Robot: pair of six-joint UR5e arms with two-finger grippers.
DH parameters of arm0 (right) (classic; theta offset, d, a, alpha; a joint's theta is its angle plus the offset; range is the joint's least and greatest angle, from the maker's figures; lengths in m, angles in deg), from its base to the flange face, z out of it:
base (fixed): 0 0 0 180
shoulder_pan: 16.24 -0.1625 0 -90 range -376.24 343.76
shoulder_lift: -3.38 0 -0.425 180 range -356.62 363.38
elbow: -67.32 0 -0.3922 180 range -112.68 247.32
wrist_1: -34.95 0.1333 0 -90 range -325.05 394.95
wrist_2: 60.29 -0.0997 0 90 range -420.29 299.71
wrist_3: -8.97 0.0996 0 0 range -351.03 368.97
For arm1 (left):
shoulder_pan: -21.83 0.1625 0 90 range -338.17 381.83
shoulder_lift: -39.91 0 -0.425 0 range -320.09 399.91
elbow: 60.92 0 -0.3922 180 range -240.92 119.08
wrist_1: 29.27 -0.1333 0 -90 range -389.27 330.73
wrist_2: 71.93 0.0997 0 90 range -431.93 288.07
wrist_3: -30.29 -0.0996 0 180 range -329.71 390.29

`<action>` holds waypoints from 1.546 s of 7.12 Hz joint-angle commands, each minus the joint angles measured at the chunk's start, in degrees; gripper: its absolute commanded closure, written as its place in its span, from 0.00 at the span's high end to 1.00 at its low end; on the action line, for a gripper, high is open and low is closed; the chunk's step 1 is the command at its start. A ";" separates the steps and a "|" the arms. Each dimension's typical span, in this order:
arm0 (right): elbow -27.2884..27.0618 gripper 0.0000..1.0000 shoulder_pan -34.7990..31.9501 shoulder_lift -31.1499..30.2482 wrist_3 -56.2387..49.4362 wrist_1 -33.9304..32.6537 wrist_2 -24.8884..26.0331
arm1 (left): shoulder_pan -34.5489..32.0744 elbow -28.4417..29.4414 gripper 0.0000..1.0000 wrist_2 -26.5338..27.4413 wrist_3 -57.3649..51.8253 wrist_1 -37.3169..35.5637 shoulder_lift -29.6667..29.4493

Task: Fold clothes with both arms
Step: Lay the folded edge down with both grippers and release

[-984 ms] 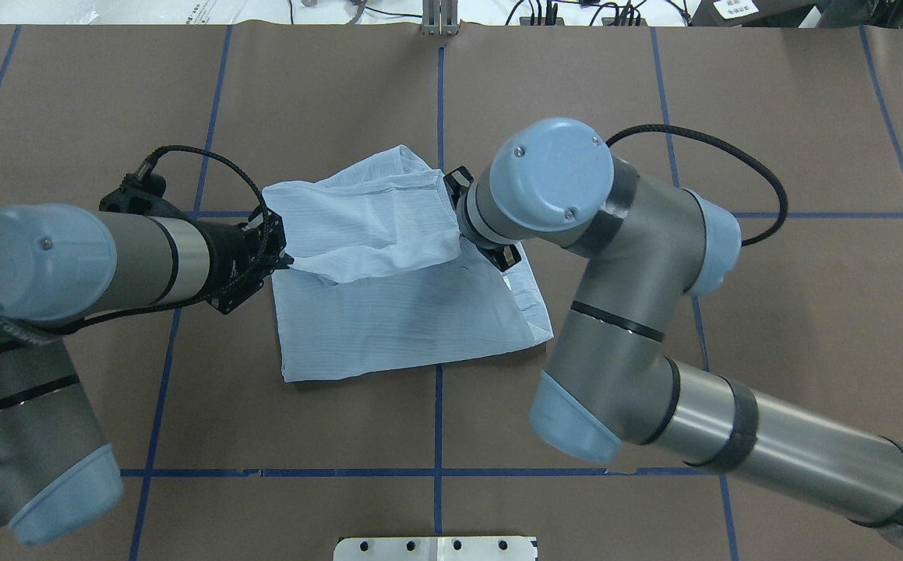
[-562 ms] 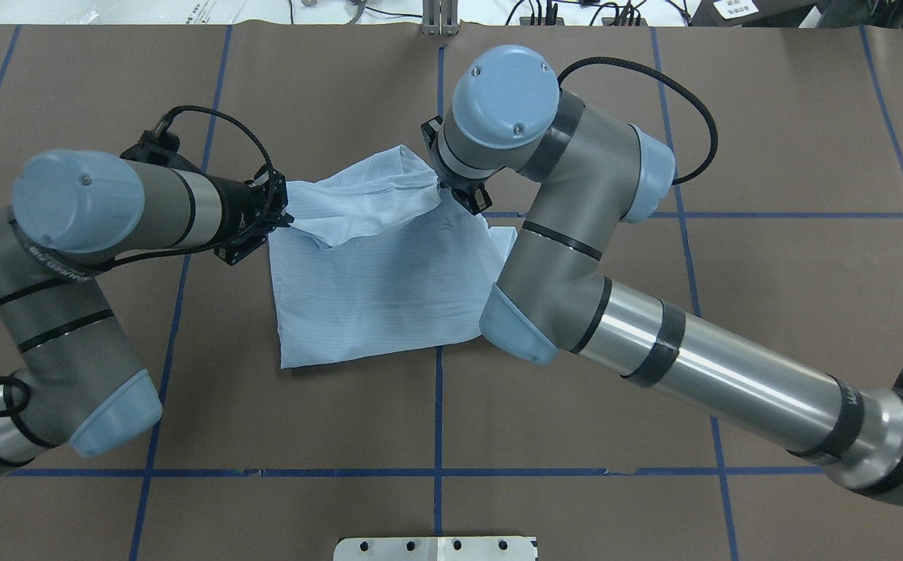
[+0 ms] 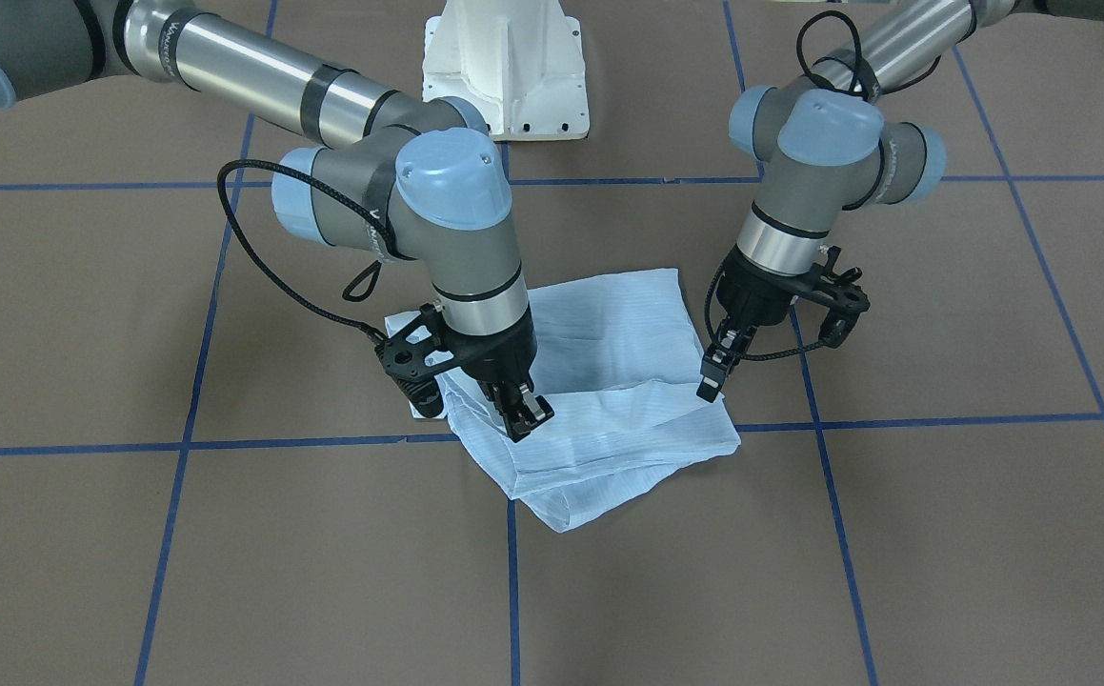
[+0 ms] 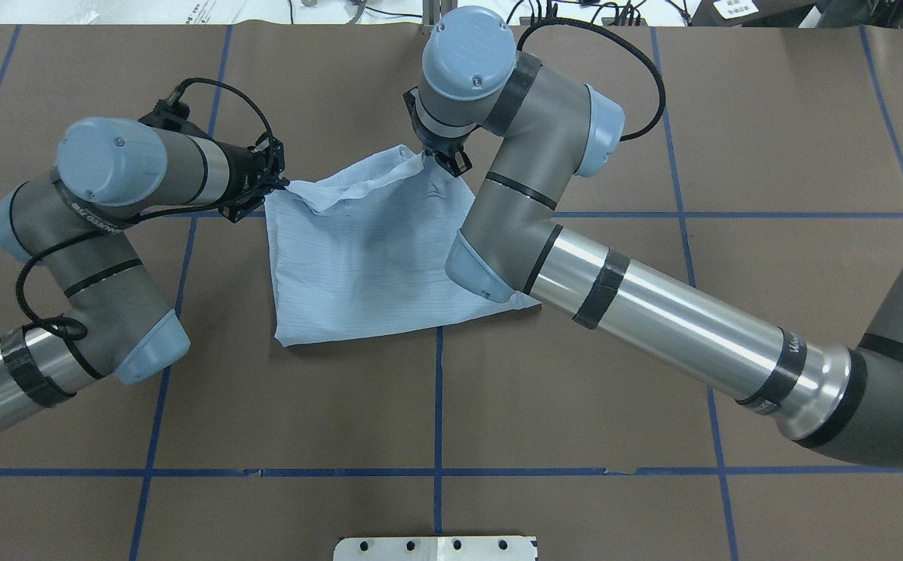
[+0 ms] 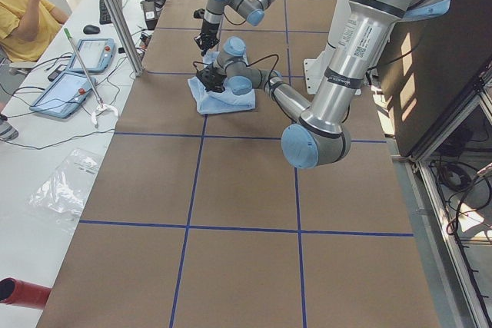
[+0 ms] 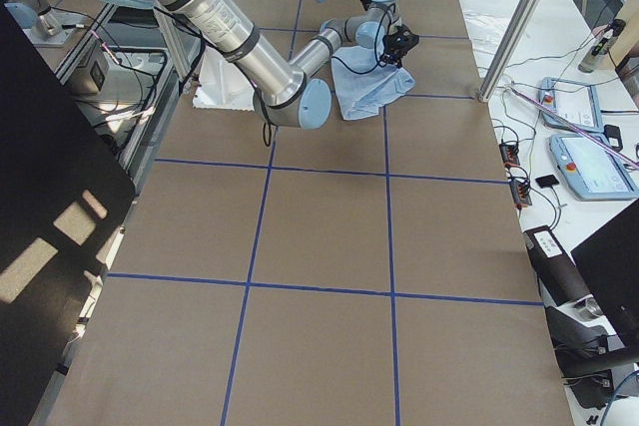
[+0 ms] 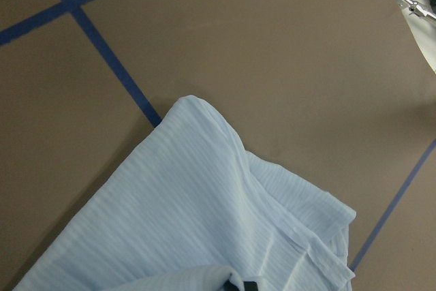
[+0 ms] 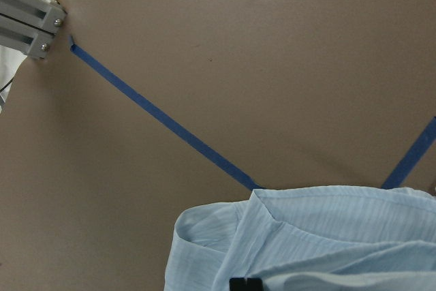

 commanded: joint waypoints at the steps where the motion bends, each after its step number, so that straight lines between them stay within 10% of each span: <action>1: 5.07 0.00 -0.69 1.55 -0.46 3.59 -0.06 | -1.44 5.37 0.00 -0.03 -1.74 4.57 -1.11; 3: 10.25 0.03 -0.60 2.43 -1.51 8.86 0.03 | -1.45 7.40 0.12 -0.03 -1.93 5.20 -1.90; 5: 15.89 0.88 -0.69 5.77 -3.53 10.54 0.03 | -1.54 12.66 0.42 0.06 -4.72 11.24 -1.99; 6: 16.08 1.00 -2.17 5.78 -6.76 10.63 -0.05 | -2.49 12.95 0.48 0.06 -9.09 11.53 -1.90; 11: 8.12 1.00 -7.08 -3.58 -23.35 9.59 -7.76 | -7.32 12.25 0.58 -9.93 -29.45 11.88 1.32</action>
